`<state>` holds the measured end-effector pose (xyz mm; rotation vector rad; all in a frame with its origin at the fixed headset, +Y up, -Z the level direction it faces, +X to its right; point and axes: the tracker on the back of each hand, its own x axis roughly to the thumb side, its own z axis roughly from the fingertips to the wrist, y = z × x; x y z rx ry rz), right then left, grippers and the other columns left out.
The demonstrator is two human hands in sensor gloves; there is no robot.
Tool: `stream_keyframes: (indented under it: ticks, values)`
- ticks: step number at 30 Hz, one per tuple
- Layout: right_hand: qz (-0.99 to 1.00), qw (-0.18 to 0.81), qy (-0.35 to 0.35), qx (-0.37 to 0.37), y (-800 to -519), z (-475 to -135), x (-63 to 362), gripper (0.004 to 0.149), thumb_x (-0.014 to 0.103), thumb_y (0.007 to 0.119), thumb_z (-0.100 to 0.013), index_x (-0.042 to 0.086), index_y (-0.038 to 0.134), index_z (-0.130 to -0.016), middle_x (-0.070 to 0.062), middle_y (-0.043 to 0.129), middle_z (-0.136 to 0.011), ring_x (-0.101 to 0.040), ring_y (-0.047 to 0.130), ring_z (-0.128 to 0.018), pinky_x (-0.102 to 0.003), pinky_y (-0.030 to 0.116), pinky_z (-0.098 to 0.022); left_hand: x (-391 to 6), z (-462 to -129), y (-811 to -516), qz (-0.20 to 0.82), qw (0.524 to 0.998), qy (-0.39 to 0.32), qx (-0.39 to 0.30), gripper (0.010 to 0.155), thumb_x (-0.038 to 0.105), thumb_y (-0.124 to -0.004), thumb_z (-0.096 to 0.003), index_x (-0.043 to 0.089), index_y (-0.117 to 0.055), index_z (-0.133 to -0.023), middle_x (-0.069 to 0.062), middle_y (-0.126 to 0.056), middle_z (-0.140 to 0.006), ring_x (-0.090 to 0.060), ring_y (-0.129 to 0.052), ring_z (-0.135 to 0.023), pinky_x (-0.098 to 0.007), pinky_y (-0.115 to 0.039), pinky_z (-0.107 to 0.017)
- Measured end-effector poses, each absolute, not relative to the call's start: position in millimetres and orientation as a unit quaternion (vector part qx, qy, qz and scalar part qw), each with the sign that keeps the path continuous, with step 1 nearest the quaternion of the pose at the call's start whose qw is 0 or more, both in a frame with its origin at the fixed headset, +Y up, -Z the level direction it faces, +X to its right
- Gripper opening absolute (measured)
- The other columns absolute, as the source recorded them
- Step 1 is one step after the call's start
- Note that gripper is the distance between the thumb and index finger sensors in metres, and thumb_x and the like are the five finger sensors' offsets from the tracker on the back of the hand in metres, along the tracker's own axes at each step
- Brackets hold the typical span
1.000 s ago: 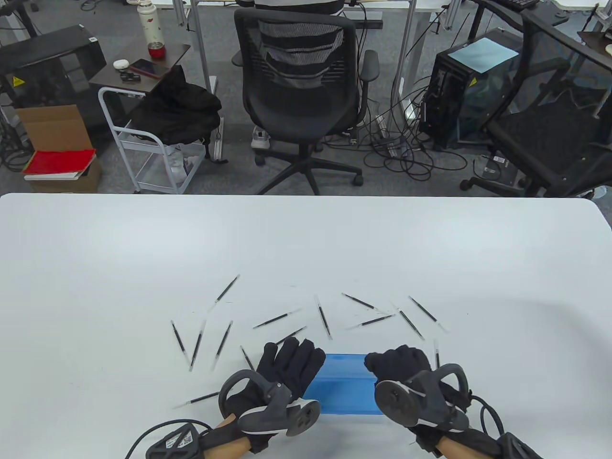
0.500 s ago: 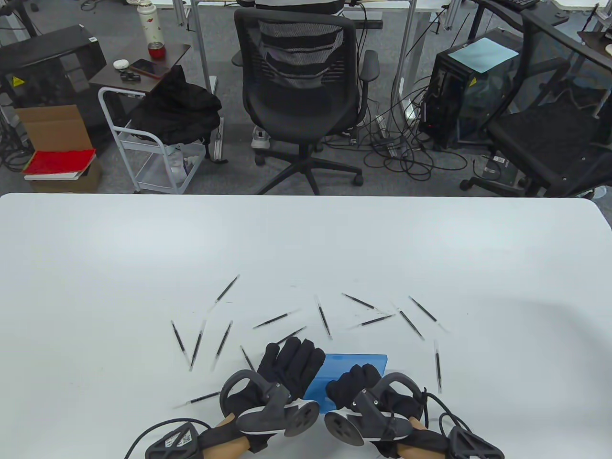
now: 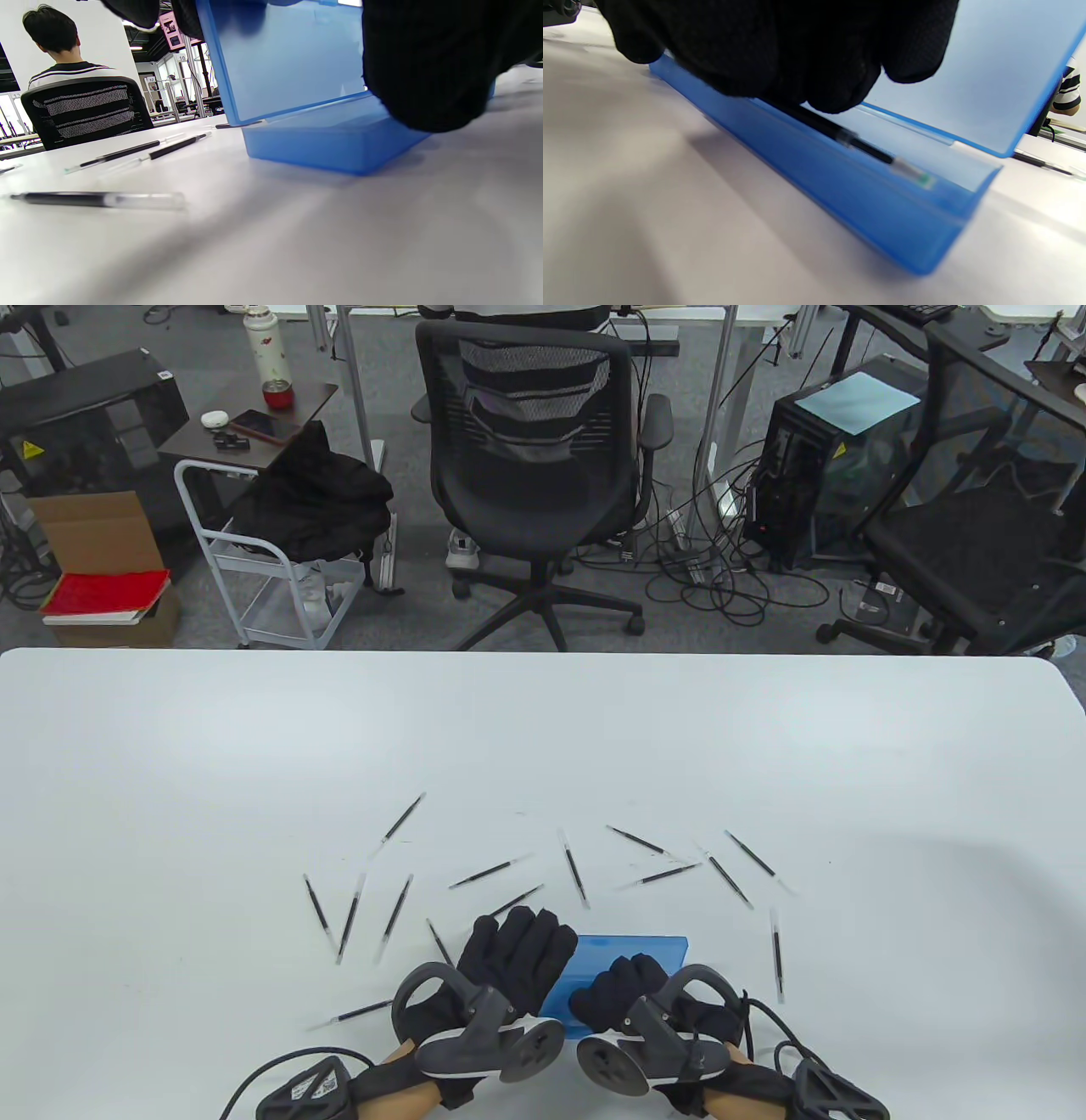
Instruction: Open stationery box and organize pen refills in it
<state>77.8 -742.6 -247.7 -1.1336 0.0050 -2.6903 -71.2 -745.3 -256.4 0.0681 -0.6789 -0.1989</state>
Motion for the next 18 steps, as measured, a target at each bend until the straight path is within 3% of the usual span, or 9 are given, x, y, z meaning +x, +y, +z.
stream_keyframes:
  ticks: [5, 11, 18]
  values:
    - [-0.915, 0.115, 0.014, -0.387, -740.5, -245.1, 77.4, 0.053, 0.029, 0.089, -0.047, 0.023, 0.074, -0.097, -0.001, 0.096, -0.085, -0.031, 0.095, -0.078, -0.057, 0.075, -0.069, -70.5, -255.9, -745.3, -0.101, 0.938, -0.331, 0.031, 0.114, 0.061, -0.085, -0.0413, 0.012, -0.018, -0.120, -0.018, -0.027, -0.128, -0.048, -0.044, -0.117, -0.067, -0.047, -0.083]
    - [-0.929, 0.070, 0.046, -0.360, -709.4, -240.9, 96.3, 0.051, 0.029, 0.089, -0.047, 0.023, 0.076, -0.095, -0.001, 0.098, -0.082, -0.031, 0.097, -0.076, -0.057, 0.076, -0.068, -70.2, -256.1, -745.3, -0.100, 0.938, -0.331, 0.029, 0.114, 0.061, -0.085, -0.0415, 0.013, -0.018, -0.120, -0.018, -0.025, -0.129, -0.048, -0.044, -0.117, -0.068, -0.047, -0.083]
    - [-0.966, 0.034, 0.098, -0.235, -667.9, -253.7, 144.7, 0.049, 0.029, 0.090, -0.047, 0.022, 0.078, -0.094, -0.003, 0.100, -0.080, -0.032, 0.098, -0.073, -0.057, 0.076, -0.067, -70.3, -256.5, -745.4, -0.099, 0.938, -0.331, 0.027, 0.114, 0.061, -0.084, -0.0417, 0.013, -0.017, -0.120, -0.018, -0.024, -0.129, -0.048, -0.043, -0.117, -0.068, -0.047, -0.083]
